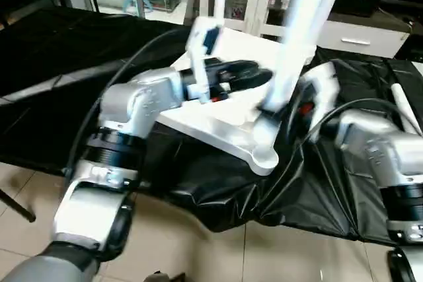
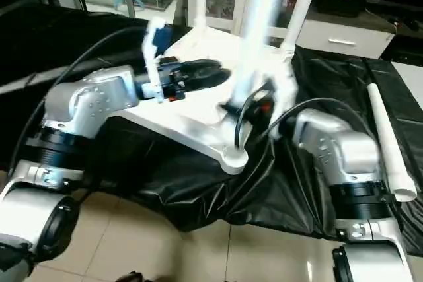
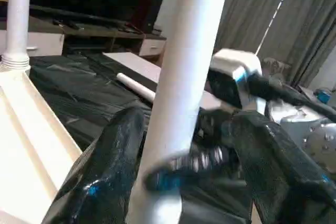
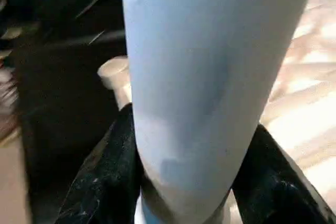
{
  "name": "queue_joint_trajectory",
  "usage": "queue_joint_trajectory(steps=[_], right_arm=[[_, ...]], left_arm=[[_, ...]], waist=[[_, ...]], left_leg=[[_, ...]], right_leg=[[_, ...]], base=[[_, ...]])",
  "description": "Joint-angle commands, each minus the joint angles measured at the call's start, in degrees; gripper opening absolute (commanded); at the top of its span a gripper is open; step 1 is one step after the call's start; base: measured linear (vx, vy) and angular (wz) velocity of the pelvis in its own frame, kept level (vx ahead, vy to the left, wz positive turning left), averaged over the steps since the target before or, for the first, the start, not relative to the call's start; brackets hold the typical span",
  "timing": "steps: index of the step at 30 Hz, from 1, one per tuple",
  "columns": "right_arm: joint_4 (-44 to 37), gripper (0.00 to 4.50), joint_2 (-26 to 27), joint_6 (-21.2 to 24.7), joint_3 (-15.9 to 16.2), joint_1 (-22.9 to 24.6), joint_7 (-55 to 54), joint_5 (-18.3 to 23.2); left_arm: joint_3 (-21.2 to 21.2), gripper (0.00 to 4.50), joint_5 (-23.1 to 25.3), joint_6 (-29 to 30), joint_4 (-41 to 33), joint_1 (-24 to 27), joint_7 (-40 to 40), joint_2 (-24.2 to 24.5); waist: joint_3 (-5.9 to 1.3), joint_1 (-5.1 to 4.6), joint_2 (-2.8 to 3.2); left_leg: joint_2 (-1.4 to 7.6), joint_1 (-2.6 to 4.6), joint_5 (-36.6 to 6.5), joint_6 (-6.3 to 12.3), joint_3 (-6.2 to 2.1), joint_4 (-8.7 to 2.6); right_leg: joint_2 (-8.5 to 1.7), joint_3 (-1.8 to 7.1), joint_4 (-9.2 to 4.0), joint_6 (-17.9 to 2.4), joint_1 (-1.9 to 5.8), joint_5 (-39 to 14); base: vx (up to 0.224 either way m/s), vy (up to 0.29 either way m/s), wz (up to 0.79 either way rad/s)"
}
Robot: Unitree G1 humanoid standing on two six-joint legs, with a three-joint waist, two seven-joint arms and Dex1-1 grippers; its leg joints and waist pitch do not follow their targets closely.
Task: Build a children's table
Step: Pick table leg
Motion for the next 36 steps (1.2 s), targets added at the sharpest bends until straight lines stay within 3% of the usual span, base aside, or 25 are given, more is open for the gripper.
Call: queue_joint_trajectory(steps=[1, 2, 3, 4, 5, 6, 7, 8, 9, 10, 11, 12, 13, 14, 15, 16, 17, 18, 19, 20, 21, 23, 32, 35, 36], right_arm=[[-1.45, 1.86, -0.19, -0.45, -2.27, 1.56, -1.5, 0.55], [-2.71, 1.86, -0.64, -0.24, -2.2, 2.83, -1.53, 0.04], [-3.64, 1.86, -1.17, -0.06, -1.89, 3.83, -1.42, -0.51], [-5.1, 1.86, -2.1, 0.08, -1.09, 5.25, -0.74, -1.27], [-6.79, 1.86, -3.01, 0.08, -0.25, 6.75, -0.11, -1.99], [-7.84, 1.86, -3.54, 0.25, 0.2, 7.62, 0.27, -2.26], [-10.74, 1.86, -4.27, 1.24, 0.34, 9.73, 0.77, -1.38], [-11.33, 1.86, -4.42, 1.45, 0.34, 10.14, 0.9, -1.16], [-13.31, 1.86, -4.93, 2.28, 0.27, 11.46, 1.34, -0.32], [-14.35, 1.86, -5.2, 2.7, 0.23, 12.14, 1.5, 0.12], [-15.61, 1.86, -5.62, 3.2, 0.2, 12.96, 1.71, 0.53], [-17.81, 1.86, -6.3, 4.13, -0.25, 14.52, 1.48, 1.12], [-17.81, 1.86, -6.3, 4.13, -0.25, 14.52, 1.48, 1.12], [-19.28, 1.86, -6.93, 4.78, -0.97, 15.85, 0.81, 1.21], [-19.48, 1.86, -7.04, 4.86, -1.09, 16.06, 0.71, 1.2], [-19.99, 1.86, -7.23, 5.04, -1.3, 16.49, 0.53, 1.22], [-20.5, 1.86, -7.33, 5.25, -1.57, 16.89, 0.28, 1.3], [-21.34, 1.86, -7.43, 5.59, -1.92, 17.51, 0.06, 1.39], [-22.09, 1.86, -7.54, 5.89, -2.21, 18.07, -0.08, 1.5], [-22.54, 1.86, -7.6, 6.12, -2.38, 18.34, -0.14, 1.59], [-23.81, 1.86, -7.76, 6.78, -2.86, 19.17, -0.28, 1.9], [-24.89, 1.86, -8.05, 7.34, -3.12, 19.93, -0.51, 2.26], [-25.15, 1.86, -8.18, 7.63, -2.92, 19.92, -0.84, 2.17], [-24.71, 1.86, -8.1, 7.29, -2.33, 19.48, -0.67, 1.89], [-24.57, 1.86, -8.12, 7.28, -2.04, 19.17, -0.63, 2.01]], left_arm=[[-0.62, 3.34, 1.55, -4.16, 1.6, 0.48, -2.45, -0.06], [-4.14, 3.41, 6.39, -10.13, 4.69, 0.73, -2.44, 0.51], [-7.84, 3.41, 11.03, -15.17, 7.51, 0.86, -2.23, 1.16], [-13.59, 3.42, 17.49, -21.83, 11.31, 0.98, -2.27, 2.38], [-18.53, 3.42, 22.95, -27.57, 15.37, 0.78, -2.66, 3.35], [-21.04, 3.42, 25.65, -30.31, 17.65, 0.51, -2.65, 3.75], [-24.59, 3.42, 29.92, -34.5, 22.41, -0.71, -2.0, 3.93], [-25.1, 3.42, 30.53, -35.16, 23.2, -0.95, -1.95, 3.92], [-25.55, 3.42, 30.91, -35.44, 25.15, -1.64, -3.0, 3.58], [-25.59, 3.42, 30.97, -35.58, 26.12, -1.99, -3.74, 3.36], [-25.65, 3.42, 30.98, -35.92, 27.11, -2.38, -4.73, 3.09], [-26.33, 3.42, 32.1, -37.37, 29.63, -3.37, -6.04, 2.53], [-26.33, 3.42, 32.1, -37.37, 29.63, -3.37, -6.04, 2.53], [-26.86, 3.42, 33.76, -40.31, 33.22, -4.63, -6.82, 1.51], [-26.9, 3.42, 34.06, -40.82, 33.97, -4.89, -6.79, 1.29], [-27.14, 3.42, 34.72, -41.36, 35.3, -5.34, -6.03, 0.82], [-27.7, 3.42, 35.67, -41.99, 36.51, -5.74, -4.93, 0.51], [-28.44, 3.42, 37.1, -43.32, 38.69, -6.44, -3.21, 0.05], [-28.83, 3.42, 38.05, -43.84, 40.49, -7.03, -1.62, -0.45], [-28.83, 3.42, 38.38, -44.17, 41.41, -7.34, -0.94, -0.74], [-28.51, 3.24, 38.91, -44.38, 43.84, -8.14, 0.74, -1.63], [-27.75, 3.06, 38.76, -43.75, 45.47, -8.5, 0.79, -2.4], [-23.44, 2.4, 38.4, -39.34, 51.24, -9.75, 1.32, -4.27], [-24.83, 2.2, 40.32, -39.17, 51.74, -9.47, 1.54, -3.94], [-25.64, 2.09, 41.57, -39.25, 51.95, -9.37, 2.42, -3.75]], waist=[[-5.11, -0.24, 0.27], [-5.17, -0.17, 0.77], [-5.05, -0.15, 0.47], [-4.95, -0.22, 0.86], [-5.1, -0.42, 0.75], [-5.18, -0.26, 0.9], [-5.36, -0.36, 1.24], [-5.38, -0.37, 1.56], [-5.5, -0.38, 1.32], [-5.45, -0.35, 1.5], [-5.32, -0.36, 1.95], [-5.25, -0.62, 3.09], [-5.19, -0.66, 2.6], [-5.16, -0.63, 2.59], [-5.03, -0.6, 3.82], [-4.91, -0.79, 3.34], [-5.24, -0.61, 3.28], [-5.2, -0.79, 3.42], [-5.19, -0.7, 3.73], [-5.36, -0.76, 3.58], [-5.42, -0.74, 4.12], [-5.45, -0.92, 3.9], [-5.59, -2.43, 4.31], [-5.5, -2.58, 4.3], [-5.5, -2.71, 4.02]], left_leg=[[1.72, 0.3, -1.72, 1.51, -0.21, -3.93], [1.79, 0.31, -1.85, 1.57, -0.33, -3.96], [1.74, 0.29, -2.11, 2.21, -0.38, -4.03], [1.66, 0.37, -3.84, 2.47, -0.55, -4.28], [1.59, 0.27, -3.9, 2.1, -0.52, -4.31], [1.64, 0.32, -3.78, 2.21, -0.63, -4.34], [1.63, 0.28, -3.25, 1.84, -0.7, -4.28], [1.53, 0.22, -3.17, 2.08, -0.63, -4.16], [1.54, 0.08, -3.1, 1.9, -0.65, -4.15], [1.55, -0.13, -3.15, 1.82, -0.67, -4.19], [1.73, 0.12, -4.64, 1.67, -0.63, -4.22], [1.72, 0.18, -5.98, 1.38, -0.69, -4.25], [1.63, 0.37, -6.69, 1.6, -0.46, -4.2], [1.68, 0.18, -6.96, 1.57, -0.65, -4.31], [1.55, 0.28, -7.61, 1.64, -0.61, -4.27], [1.47, 0.51, -8.72, 1.83, -0.36, -4.26], [1.46, 0.51, -8.04, 2.1, -0.46, -4.18], [1.24, 0.04, -7.81, 2.6, -0.48, -4.11], [1.28, 0.16, -8.08, 2.61, -0.54, -4.14], [0.99, 0.19, -7.97, 2.82, -0.47, -3.96], [1.06, 0.14, -7.64, 2.88, -0.56, -4.01], [0.82, -0.15, -6.46, 3.55, -0.52, -3.9], [0.98, -0.11, -6.71, 5.33, -0.67, -3.98], [1.46, 0.09, -7.05, 5.63, -0.84, -4.22], [1.5, 0.13, -7.24, 5.64, -0.87, -4.25]], right_leg=[[-3.12, 2.76, -2.95, -10.44, 4.58, -10.11], [-3.17, 2.76, -2.76, -10.83, 4.7, -9.18], [-3.03, 2.69, -3.5, -10.12, 4.63, -9.71], [-2.84, 2.58, -4.2, -8.15, 4.71, -12.08], [-2.9, 2.8, -3.72, -6.32, 5.09, -12.15], [-2.78, 2.78, -4.32, -4.14, 4.97, -13.41], [-2.94, 2.83, -3.71, -4.33, 5.14, -12.56], [-2.81, 2.82, -4.14, -4.09, 5.07, -11.87], [-2.99, 2.83, -3.78, -4.49, 5.3, -11.33], [-3.1, 2.72, -3.86, -5.49, 5.38, -11.48], [-3.32, 2.66, -4.19, -6.65, 5.16, -12.92], [-3.23, 2.58, -4.36, -7.69, 5.07, -13.68], [-3.05, 2.56, -4.88, -7.48, 4.93, -14.32], [-3.19, 2.59, -4.41, -8.35, 5.2, -14.21], [-3.05, 2.52, -4.81, -8.07, 4.92, -15.56], [-2.93, 2.45, -5.52, -7.44, 4.79, -17.36], [-3.0, 2.54, -5.2, -7.37, 5.02, -17.24], [-2.86, 2.41, -5.23, -6.87, 5.19, -18.0], [-2.97, 2.27, -5.33, -6.43, 5.18, -19.5], [-2.93, 2.13, -5.61, -5.09, 5.27, -22.03], [-3.02, 2.17, -5.66, -4.87, 5.25, -22.53], [-2.68, 1.89, -6.03, -3.43, 5.24, -22.94], [-2.73, 1.36, -6.39, -4.7, 5.04, -22.69], [-3.0, 1.35, -6.42, -5.75, 5.07, -21.96], [-3.07, 1.38, -6.34, -6.06, 5.18, -21.61]], base=[[0.0, 0.0, 0.0], [0.0, 0.0, 0.0], [0.0, 0.0, 0.0], [0.0, 0.0, 0.0], [0.0, 0.0, 0.0], [0.0, 0.0, 0.0], [0.0, 0.0, 0.0], [0.0, 0.0, 0.0], [0.0, 0.0, 0.0], [0.0, 0.0, 0.0], [0.0, 0.0, 0.0], [0.0, 0.0, 0.0], [0.0, 0.0, 0.0], [0.0, 0.0, 0.0], [0.0, 0.0, 0.0], [0.0, 0.0, 0.0], [0.0, 0.0, 0.0], [0.0, 0.0, 0.0], [0.0, 0.0, 0.0], [0.0, 0.0, 0.0], [0.0, 0.0, 0.0], [0.0, 0.0, 0.0], [0.0, 0.0, 0.0], [0.0, 0.0, 0.0], [0.0, 0.0, 0.0]])
